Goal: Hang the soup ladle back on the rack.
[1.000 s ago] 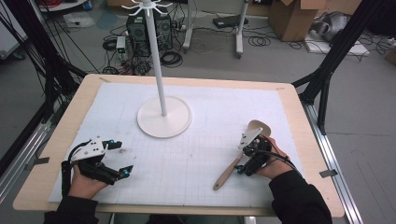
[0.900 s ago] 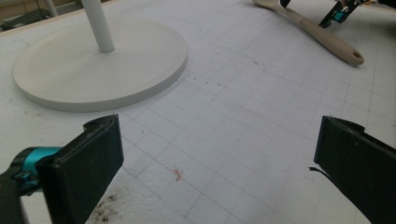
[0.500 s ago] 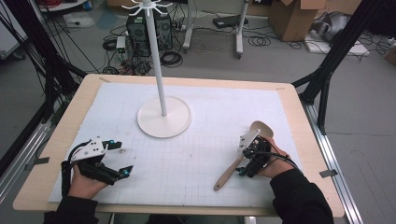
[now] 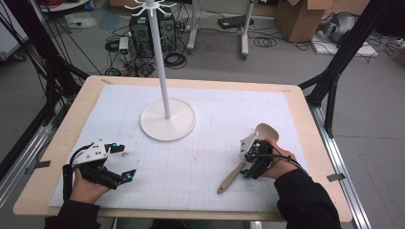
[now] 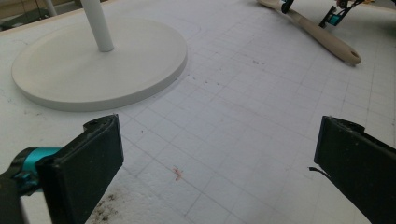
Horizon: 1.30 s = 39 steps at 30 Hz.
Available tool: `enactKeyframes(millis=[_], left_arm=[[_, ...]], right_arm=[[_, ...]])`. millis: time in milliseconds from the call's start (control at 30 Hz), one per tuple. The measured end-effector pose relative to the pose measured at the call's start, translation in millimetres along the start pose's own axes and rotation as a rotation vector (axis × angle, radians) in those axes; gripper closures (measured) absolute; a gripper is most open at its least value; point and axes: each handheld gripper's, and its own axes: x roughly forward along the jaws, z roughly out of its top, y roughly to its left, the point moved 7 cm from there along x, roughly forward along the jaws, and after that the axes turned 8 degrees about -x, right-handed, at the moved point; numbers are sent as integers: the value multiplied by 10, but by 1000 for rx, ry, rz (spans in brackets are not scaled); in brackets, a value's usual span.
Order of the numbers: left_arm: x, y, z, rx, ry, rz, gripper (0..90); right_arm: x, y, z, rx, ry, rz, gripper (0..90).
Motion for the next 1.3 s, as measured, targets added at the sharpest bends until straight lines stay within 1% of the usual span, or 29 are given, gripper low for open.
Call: enactKeyframes(millis=[33, 67, 167, 233, 267, 300, 333, 367, 400, 433, 467, 533, 567, 600, 700, 833, 867, 1000, 1067, 1167, 1200, 1233, 1267, 1300], left_arm=[[1, -2, 2, -1, -2, 0, 17], [0, -3, 2, -1, -2, 0, 17], [-2, -2, 2, 0, -1, -1, 17], [-4, -1, 2, 1, 0, -1, 17], [-5, -2, 2, 1, -1, -1, 17], [-5, -4, 2, 1, -1, -2, 17], [-6, -5, 3, 2, -1, -3, 17], [-7, -5, 3, 1, -2, -1, 17], [-10, -3, 4, 4, -1, -1, 17], [-12, -2, 5, 2, -3, -1, 17], [-15, 0, 4, 3, -2, -2, 17], [-19, 2, 4, 0, -4, 0, 17], [-20, 3, 4, 0, -4, 1, 17], [-20, 3, 3, -1, -4, 0, 17], [-16, 2, 0, 0, -2, -1, 17], [-15, 3, -1, 2, 0, -2, 17], [-16, 2, 0, 1, -2, -2, 17], [-25, 7, 1, 4, -2, -1, 17], [-27, 5, 1, 3, -2, -2, 17], [-23, -6, 5, 2, -3, -4, 17], [-21, -9, 5, 4, -2, -6, 17], [-21, -10, 5, 4, -2, -5, 17], [-21, -10, 4, 5, -1, -6, 17], [-21, -10, 4, 4, -1, -6, 17]], right_arm=[[2, -15, 18, -5, 16, -5, 309], [6, -23, 27, -5, 20, -10, 319], [14, -29, 40, -4, 21, -9, 335], [13, -37, 55, 2, 28, -17, 379], [13, -37, 55, 2, 28, -17, 379], [16, -46, 74, 8, 34, -22, 418], [16, -46, 74, 8, 34, -22, 418], [18, -54, 83, 10, 39, -21, 434], [25, -69, 103, 23, 43, -21, 464], [25, -69, 103, 23, 43, -21, 464], [31, -87, 120, 33, 45, -21, 497], [34, -95, 129, 38, 47, -18, 509], [37, -104, 146, 46, 55, -18, 536], [37, -104, 146, 46, 55, -18, 536], [47, -122, 172, 46, 69, -22, 585], [50, -127, 178, 54, 69, -15, 605], [51, -127, 181, 53, 69, -6, 616], [52, -122, 189, 61, 73, -8, 642], [55, -121, 195, 55, 75, -5, 650], [49, -113, 210, 64, 94, -3, 697], [49, -113, 210, 64, 94, -3, 697], [50, -117, 210, 73, 96, -7, 719], [48, -115, 207, 95, 86, 23, 765], [48, -115, 207, 95, 86, 23, 765]])
